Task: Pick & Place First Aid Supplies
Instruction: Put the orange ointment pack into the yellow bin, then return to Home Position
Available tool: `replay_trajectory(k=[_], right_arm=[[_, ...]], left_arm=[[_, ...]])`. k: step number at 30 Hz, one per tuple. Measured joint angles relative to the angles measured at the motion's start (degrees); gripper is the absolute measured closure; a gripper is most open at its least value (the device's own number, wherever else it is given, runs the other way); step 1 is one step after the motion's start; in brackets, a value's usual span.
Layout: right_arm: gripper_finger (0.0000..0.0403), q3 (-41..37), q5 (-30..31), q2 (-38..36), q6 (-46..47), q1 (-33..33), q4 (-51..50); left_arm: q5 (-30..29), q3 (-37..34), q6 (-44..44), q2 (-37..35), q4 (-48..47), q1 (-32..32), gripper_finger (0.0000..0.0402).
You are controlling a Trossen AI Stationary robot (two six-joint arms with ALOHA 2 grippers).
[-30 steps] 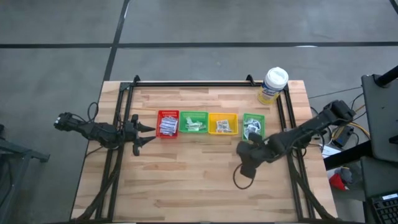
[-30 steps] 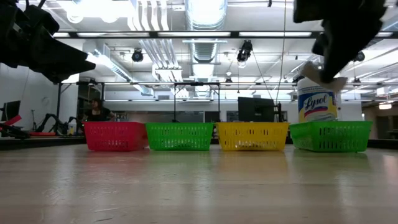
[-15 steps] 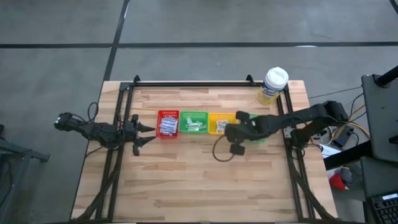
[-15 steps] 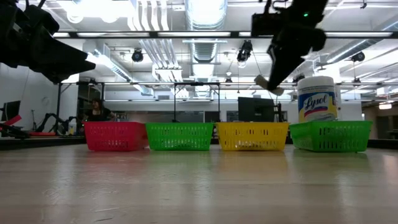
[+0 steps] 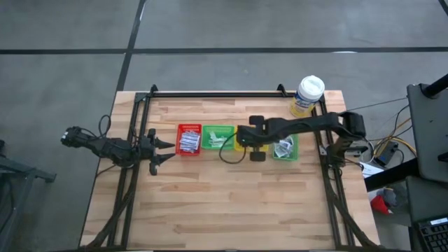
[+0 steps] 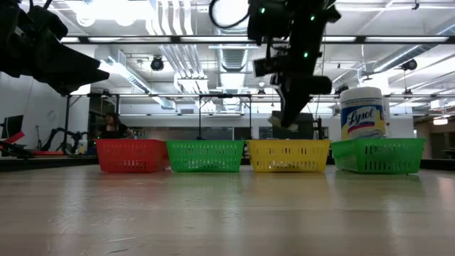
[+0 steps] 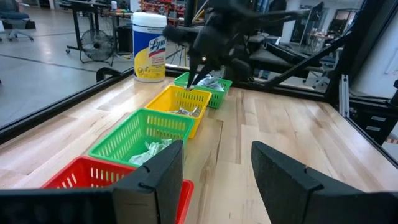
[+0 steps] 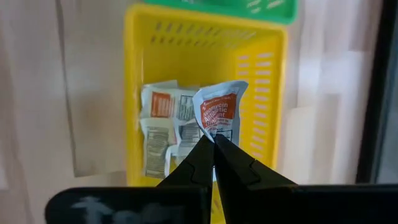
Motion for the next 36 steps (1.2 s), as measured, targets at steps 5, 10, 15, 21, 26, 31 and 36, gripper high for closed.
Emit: replay_trajectory(k=[5,10,15,21,26,31,36], right_arm=[[0.0394,-0.2,-1.6,2.5,-1.4,-3.0,-0.3],[0.0394,-0.8,-1.6,2.9,-1.5,-4.4,-0.4],[0.0394,-1.0,-2.5,2.9,-2.1,-4.7,-0.4],[0.0394,-2.1,-4.7,2.9,-2.5,-4.9,-0.4],[0.0386,-2.8,-5.0,2.9,-2.3,-5.0,-0.4],[0.0349,-2.8,-5.0,2.9,-2.3,-5.0,-0.3],[0.0311,-2.7,-4.3,2.9,-2.8,-5.0,-0.4]], left_arm=[[0.0,0.0,0.0,0.0,0.0,0.0,0.0213],[0.0,0.0,0.0,0.0,0.0,0.0,0.0213],[0.0,0.0,0.0,0.0,0.0,0.0,0.0213],[0.0,0.0,0.0,0.0,0.0,0.0,0.0213],[0.0,0.0,0.0,0.0,0.0,0.0,0.0213],[0.0,0.0,0.0,0.0,0.0,0.0,0.0213],[0.0,0.0,0.0,0.0,0.0,0.0,0.0213]])
